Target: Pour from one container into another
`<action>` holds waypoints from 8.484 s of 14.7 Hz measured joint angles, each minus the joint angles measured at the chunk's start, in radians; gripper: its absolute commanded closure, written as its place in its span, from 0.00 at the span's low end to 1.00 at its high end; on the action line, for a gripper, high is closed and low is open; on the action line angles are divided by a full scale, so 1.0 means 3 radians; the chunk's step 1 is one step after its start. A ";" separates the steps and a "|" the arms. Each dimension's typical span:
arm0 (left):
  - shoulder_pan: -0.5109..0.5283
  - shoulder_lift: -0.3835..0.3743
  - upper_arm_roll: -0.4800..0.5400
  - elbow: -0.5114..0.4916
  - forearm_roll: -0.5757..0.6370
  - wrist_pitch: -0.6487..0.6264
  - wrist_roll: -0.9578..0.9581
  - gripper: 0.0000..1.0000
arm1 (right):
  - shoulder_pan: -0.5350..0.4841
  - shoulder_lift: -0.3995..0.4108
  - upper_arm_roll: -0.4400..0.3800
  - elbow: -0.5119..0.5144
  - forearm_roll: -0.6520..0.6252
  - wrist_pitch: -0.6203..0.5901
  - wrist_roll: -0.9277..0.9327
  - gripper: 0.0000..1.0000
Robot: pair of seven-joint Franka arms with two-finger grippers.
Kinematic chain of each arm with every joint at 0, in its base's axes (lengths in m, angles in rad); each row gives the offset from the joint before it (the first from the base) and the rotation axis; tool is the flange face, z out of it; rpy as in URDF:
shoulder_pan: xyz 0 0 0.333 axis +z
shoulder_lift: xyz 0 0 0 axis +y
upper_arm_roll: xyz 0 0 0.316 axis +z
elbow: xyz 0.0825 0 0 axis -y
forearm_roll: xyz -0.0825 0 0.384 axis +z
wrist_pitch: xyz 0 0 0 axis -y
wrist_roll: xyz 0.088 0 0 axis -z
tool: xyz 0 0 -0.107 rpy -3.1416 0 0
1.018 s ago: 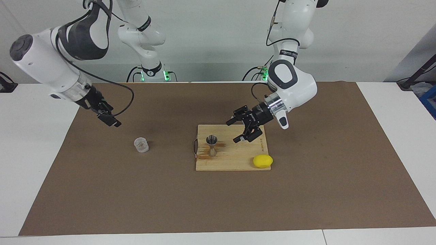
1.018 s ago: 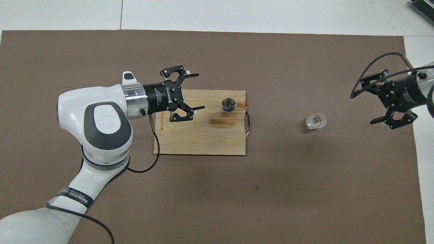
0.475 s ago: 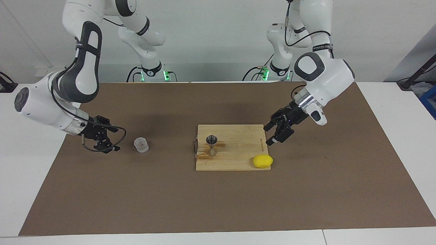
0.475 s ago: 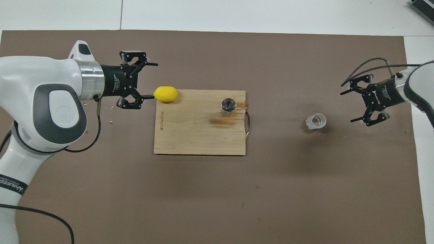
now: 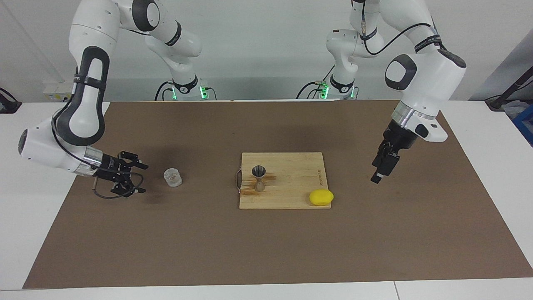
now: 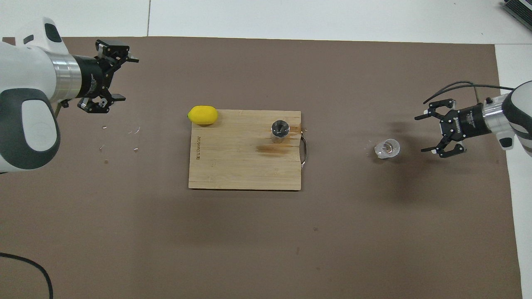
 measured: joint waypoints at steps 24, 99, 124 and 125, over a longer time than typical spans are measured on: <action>0.1202 -0.0475 -0.0953 0.0368 0.0829 -0.2295 0.3095 0.00 | 0.0181 -0.0133 0.0036 -0.0828 0.0562 0.0535 -0.0432 0.00; 0.1203 -0.0486 -0.0901 0.0547 0.0829 -0.2533 0.3105 0.00 | 0.2376 -0.0122 0.0046 0.0569 -0.2051 0.0856 0.2756 1.00; 0.1203 -0.0486 -0.0901 0.0547 0.0829 -0.2533 0.3105 0.00 | 0.2596 -0.0122 0.0046 0.0656 -0.2743 0.0759 0.2758 1.00; 0.1203 -0.0486 -0.0901 0.0547 0.0829 -0.2533 0.3105 0.00 | 0.2596 -0.0122 0.0046 0.0656 -0.2743 0.0757 0.2759 1.00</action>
